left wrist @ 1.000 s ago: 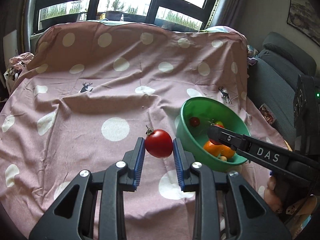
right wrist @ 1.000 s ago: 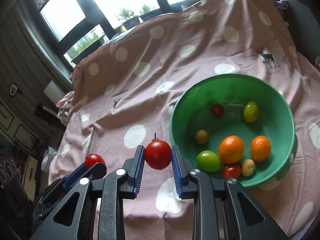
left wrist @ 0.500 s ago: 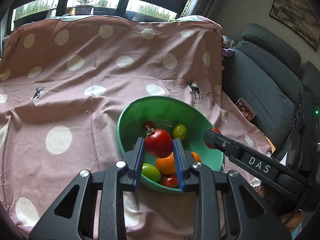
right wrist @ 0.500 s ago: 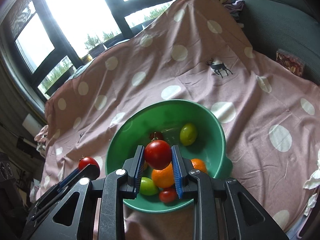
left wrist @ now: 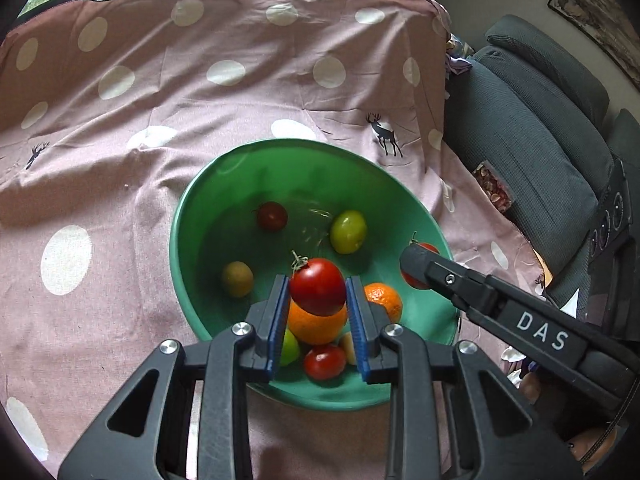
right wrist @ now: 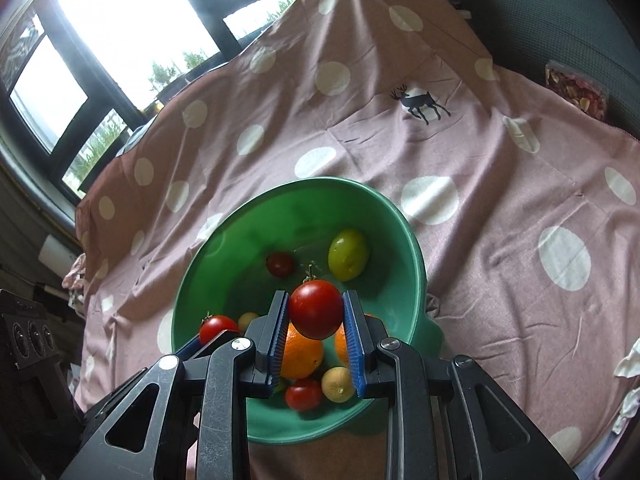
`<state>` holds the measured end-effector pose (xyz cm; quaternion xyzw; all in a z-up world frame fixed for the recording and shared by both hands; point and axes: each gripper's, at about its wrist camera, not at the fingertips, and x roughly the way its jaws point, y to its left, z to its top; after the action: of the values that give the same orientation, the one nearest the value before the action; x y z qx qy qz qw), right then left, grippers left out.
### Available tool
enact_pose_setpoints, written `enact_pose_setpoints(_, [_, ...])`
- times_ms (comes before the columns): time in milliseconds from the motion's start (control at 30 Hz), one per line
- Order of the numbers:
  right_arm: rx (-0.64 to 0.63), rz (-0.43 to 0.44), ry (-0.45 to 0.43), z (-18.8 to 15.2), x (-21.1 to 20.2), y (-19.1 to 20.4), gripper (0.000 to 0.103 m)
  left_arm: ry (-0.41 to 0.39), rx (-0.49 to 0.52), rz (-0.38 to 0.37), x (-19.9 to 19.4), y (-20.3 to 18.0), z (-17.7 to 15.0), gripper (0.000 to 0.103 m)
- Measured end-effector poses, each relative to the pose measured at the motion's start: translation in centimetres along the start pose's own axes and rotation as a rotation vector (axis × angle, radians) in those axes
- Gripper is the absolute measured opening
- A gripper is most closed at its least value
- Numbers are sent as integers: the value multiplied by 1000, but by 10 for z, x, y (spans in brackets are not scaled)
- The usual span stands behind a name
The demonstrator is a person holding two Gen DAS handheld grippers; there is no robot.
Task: Organize fruits
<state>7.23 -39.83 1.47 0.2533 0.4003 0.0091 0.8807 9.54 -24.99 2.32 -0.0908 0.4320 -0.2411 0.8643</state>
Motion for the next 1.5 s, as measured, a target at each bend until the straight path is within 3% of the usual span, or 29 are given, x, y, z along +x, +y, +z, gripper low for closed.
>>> enact_pose_setpoints(333, [-10,-18,34,0,10,1,26,6,-4,17,6,1,0,30])
enact_pose_setpoints(433, [-14,-15,34,0,11,2,26,0,-7,31,3,1,0,40])
enact_pose_setpoints(500, [-10,-11,28,1,9,1,28,-10,-3,52,-1,2,0,57])
enact_pose_setpoints(533, [-9,-14,22,1,8,1,28,-24,-4,46,-4,2,-1,60])
enact_pose_setpoints(667, [-5,-37,-1,1,2,1,50,-50,5,62,-18,0,-2,79])
enact_pose_setpoints(767, [-10,-9,-25,2,-6,2,61,-80,-1,83,-32,2,-2,93])
enact_pose_setpoints(867, [-15,10,-66,2,-17,6,81,-117,-8,91,-46,3,-2,102])
enact_pose_setpoints(1067, [-49,2,-133,2,-35,17,87,-129,-20,89,-60,7,-3,102])
enact_pose_setpoints(1500, [-56,-60,-143,-1,-36,18,87,-147,-99,65,-70,21,-8,102])
